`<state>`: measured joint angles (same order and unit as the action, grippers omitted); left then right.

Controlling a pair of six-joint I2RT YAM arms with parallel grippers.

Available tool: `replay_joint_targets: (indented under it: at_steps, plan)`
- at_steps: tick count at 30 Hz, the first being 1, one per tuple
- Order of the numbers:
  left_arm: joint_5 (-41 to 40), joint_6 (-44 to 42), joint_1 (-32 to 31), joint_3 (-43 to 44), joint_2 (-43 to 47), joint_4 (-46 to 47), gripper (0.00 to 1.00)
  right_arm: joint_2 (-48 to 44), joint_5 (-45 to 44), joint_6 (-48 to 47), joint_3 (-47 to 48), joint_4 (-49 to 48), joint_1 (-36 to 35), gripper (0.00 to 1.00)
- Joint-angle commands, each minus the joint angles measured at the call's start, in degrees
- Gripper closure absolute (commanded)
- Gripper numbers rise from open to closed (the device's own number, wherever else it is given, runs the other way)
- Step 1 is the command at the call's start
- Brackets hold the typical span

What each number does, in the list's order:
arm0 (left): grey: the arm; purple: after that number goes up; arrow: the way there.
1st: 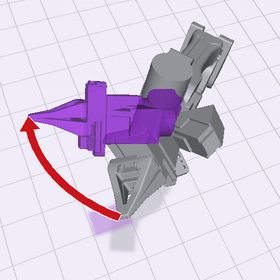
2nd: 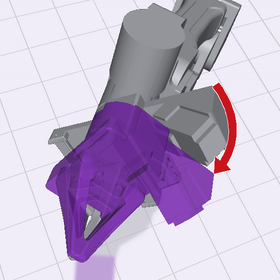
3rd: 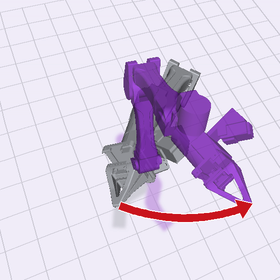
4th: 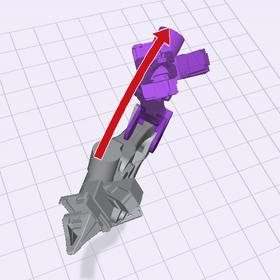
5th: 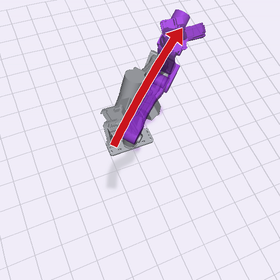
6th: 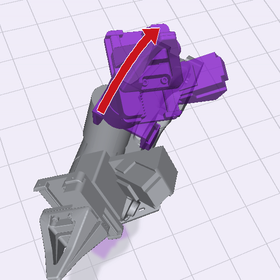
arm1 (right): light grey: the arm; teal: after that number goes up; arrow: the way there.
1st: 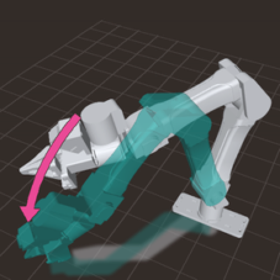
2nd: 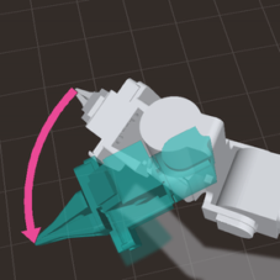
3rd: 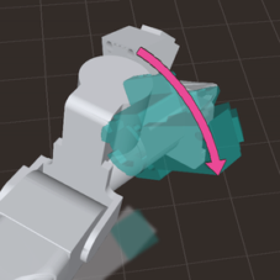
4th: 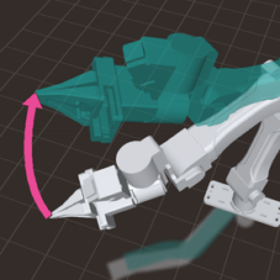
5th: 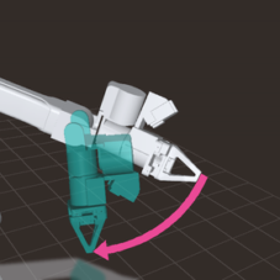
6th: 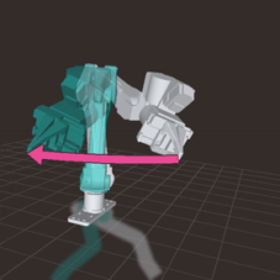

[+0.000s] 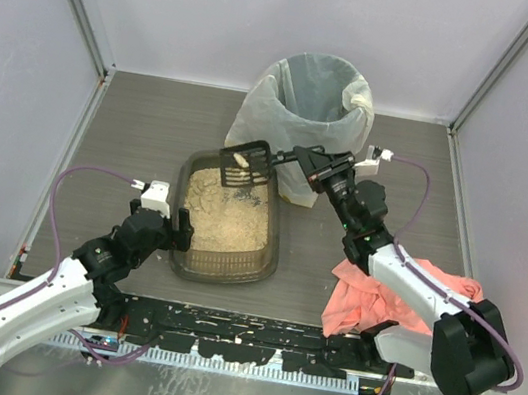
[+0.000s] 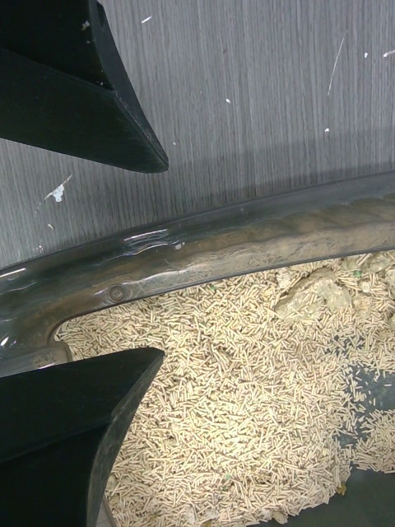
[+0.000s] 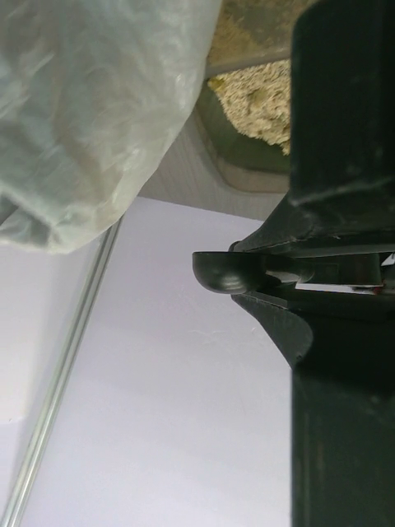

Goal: Clean the litter box

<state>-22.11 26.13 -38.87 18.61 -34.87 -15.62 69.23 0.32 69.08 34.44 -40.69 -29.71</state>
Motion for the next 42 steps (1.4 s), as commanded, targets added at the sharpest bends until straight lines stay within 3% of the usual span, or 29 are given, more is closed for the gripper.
replay_joint_targets:
  at_steps: [1,8,11,15,19,24,27,34,42]
  plan:
    - [-0.50,-0.02,-0.10,2.17,0.33,3.49,0.12,-2.01,-1.92,-0.79,9.13,4.26,1.77,0.99]
    - [-0.22,-0.16,-0.12,2.30,-0.01,3.53,0.12,-1.37,-8.57,-0.90,19.24,10.45,6.09,0.99]
    - [-0.05,-0.24,-0.14,2.31,-0.03,3.66,0.12,-0.14,-15.34,-1.68,22.64,10.63,8.45,0.99]
    - [0.02,-0.29,-0.10,2.28,-0.04,3.67,0.11,2.43,-17.56,-3.91,26.31,10.42,12.84,0.99]
    - [0.11,-0.35,-0.09,2.33,-0.19,3.75,0.11,4.92,-18.27,-10.91,28.13,8.16,15.89,0.99]
    - [0.20,-0.37,-0.09,2.61,-0.94,3.84,0.12,8.28,-15.52,-24.93,29.23,2.23,17.80,0.99]
    - [0.34,-0.44,-0.15,2.75,-1.41,3.84,0.12,10.92,-9.24,-33.44,30.02,-2.90,18.08,0.99]
    - [0.63,-0.55,-0.12,2.76,-1.48,3.94,0.28,15.78,1.50,-44.84,35.10,-6.35,18.20,0.99]
    - [0.77,-0.64,-0.08,2.66,-1.32,4.02,0.42,16.60,5.44,-52.59,39.34,-2.80,18.17,0.99]
